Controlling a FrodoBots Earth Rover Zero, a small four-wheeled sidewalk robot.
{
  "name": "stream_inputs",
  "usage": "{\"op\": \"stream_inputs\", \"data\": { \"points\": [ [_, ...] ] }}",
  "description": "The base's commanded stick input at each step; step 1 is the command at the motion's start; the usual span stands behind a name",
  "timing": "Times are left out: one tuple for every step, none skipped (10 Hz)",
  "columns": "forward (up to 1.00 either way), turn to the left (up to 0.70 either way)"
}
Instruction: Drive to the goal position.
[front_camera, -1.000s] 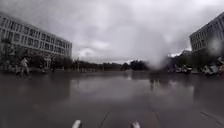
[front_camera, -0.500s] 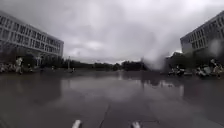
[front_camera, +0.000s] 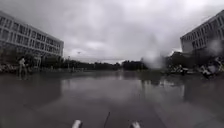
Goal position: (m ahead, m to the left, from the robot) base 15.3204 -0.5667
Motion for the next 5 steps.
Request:
{"op": "stream_inputs", "data": {
  "points": [
    [0.70,0.00],
    [0.70,0.00],
    [0.70,0.00],
    [0.70,0.00],
    [0.70,0.00]
  ]
}}
